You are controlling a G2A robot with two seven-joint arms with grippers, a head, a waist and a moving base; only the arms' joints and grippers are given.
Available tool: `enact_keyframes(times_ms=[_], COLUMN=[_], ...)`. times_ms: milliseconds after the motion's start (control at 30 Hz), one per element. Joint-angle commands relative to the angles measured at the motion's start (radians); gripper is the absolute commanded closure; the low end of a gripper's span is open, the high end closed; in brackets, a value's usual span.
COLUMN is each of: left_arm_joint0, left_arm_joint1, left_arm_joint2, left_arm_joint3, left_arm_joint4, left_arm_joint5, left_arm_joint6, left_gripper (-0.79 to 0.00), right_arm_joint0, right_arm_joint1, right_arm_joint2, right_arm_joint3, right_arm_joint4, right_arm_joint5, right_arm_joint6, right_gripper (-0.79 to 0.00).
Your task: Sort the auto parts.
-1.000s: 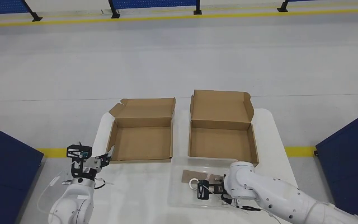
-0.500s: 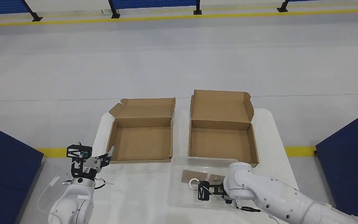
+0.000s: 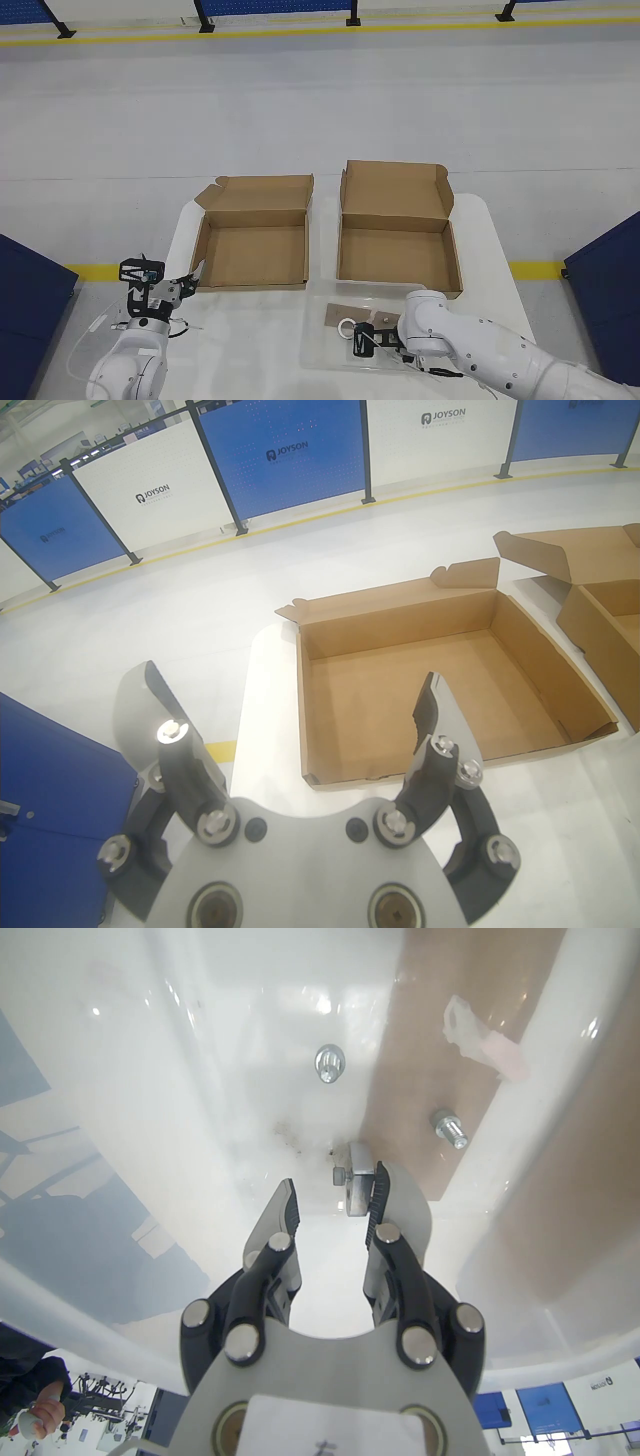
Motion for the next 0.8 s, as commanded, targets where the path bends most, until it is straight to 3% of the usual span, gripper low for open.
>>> enact_keyframes(times_ms=[0,367,400,467,767], left_arm_joint0=[0.0,0.0,0.0,0.0,0.0], left_arm_joint1=[0.0,0.0,0.0,0.0,0.0], left_arm_joint2=[0.0,0.0,0.0,0.0,0.0], left_arm_joint3=[0.0,0.0,0.0,0.0,0.0], left_arm_joint4=[0.0,0.0,0.0,0.0,0.0], left_arm_joint5=[0.0,0.0,0.0,0.0,0.0], left_arm_joint6=[0.0,0.0,0.0,0.0,0.0], left_gripper=[-0.785,-0.785,-0.785,-0.785,-0.785], right_arm_joint0=[0.0,0.001,0.001,0.001,0.008], right_arm_joint1=[-0.003,-0.017,-0.019,-0.021,-0.026], right_arm_joint2=[-0.001,-0.004,-0.004,-0.005,-0.002], right_arm_joint3=[0.003,0.017,0.017,0.019,0.01], right_arm_joint4=[-0.002,-0.02,-0.021,-0.028,-0.028], right_arm_joint5=[0.001,0.007,0.007,0.011,0.029], right_arm_joint6=[0.001,0.007,0.007,0.011,0.029], right_gripper=[-0.32,-0.271,-0.219,0.0,0.0])
